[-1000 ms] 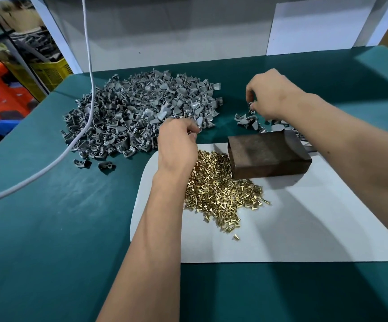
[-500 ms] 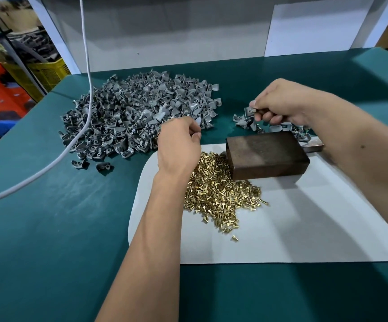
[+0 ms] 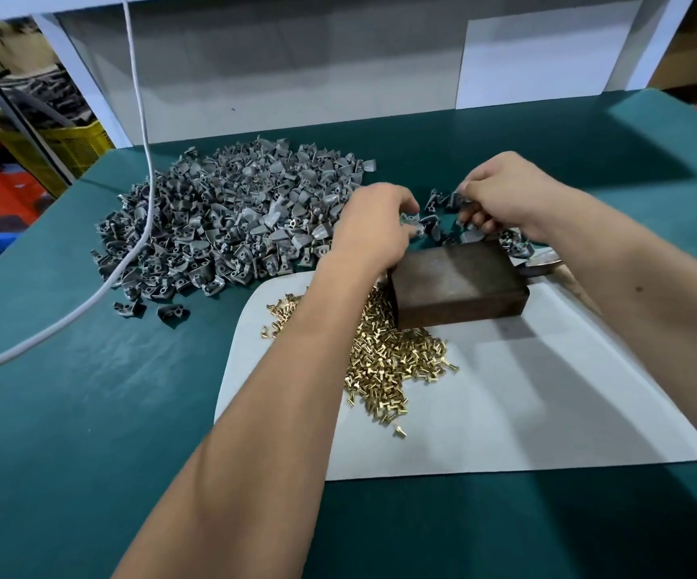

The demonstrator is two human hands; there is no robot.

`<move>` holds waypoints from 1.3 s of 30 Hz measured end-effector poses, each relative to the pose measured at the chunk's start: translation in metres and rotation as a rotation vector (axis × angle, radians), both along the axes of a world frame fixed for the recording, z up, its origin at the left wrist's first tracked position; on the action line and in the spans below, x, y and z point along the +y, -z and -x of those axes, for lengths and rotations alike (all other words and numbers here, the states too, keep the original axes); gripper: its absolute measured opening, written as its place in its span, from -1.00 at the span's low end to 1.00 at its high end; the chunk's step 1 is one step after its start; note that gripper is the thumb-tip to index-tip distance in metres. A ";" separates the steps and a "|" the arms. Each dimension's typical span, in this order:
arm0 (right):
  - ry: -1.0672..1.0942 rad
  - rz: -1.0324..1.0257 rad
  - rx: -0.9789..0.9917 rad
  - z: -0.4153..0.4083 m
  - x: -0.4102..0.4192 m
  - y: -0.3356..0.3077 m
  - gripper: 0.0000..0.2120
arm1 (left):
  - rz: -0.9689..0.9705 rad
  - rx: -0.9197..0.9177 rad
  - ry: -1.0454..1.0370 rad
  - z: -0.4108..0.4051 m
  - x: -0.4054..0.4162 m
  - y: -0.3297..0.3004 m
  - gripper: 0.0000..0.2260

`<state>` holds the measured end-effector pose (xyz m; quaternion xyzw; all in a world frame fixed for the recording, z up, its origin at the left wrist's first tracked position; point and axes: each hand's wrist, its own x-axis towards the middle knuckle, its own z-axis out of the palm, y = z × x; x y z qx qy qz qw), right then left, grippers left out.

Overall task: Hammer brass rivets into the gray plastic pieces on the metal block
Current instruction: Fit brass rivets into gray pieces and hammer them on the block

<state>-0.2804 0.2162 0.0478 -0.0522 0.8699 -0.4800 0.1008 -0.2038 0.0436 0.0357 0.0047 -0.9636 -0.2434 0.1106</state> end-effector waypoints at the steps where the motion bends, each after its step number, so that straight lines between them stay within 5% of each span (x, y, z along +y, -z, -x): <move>1: -0.024 -0.033 0.027 0.000 0.000 0.000 -0.76 | 0.019 -0.037 0.034 0.007 0.001 -0.001 -0.66; 4: -0.072 -0.090 0.095 0.000 -0.005 -0.001 -0.75 | 0.099 -0.121 0.097 0.020 0.000 -0.004 -0.58; 9: -0.219 -0.424 0.364 -0.004 -0.010 -0.007 -0.62 | 0.089 -0.096 0.072 0.025 -0.008 0.001 -0.86; 14: -0.365 -0.667 0.419 0.001 -0.017 -0.008 -0.82 | 0.027 -0.084 -0.032 0.025 -0.019 0.007 -0.96; 23: -0.370 -0.622 0.283 0.003 -0.025 -0.009 -0.89 | -0.776 -0.148 -0.142 0.007 -0.030 0.010 -0.78; 27: -0.221 -0.681 0.353 0.007 -0.016 -0.006 -0.86 | -0.899 -0.155 -0.138 0.000 -0.034 0.010 -0.77; 31: -0.111 -0.594 0.327 0.011 0.000 -0.009 -0.87 | -0.855 -0.096 -0.228 0.000 -0.041 0.011 -0.75; 35: -0.032 -0.468 0.303 0.013 0.010 -0.018 -0.70 | -0.546 0.047 -0.328 0.003 -0.048 0.013 -0.77; 39: -0.140 -0.585 0.331 0.011 0.007 -0.025 -0.58 | -0.323 0.119 -0.332 0.002 -0.041 0.009 -0.65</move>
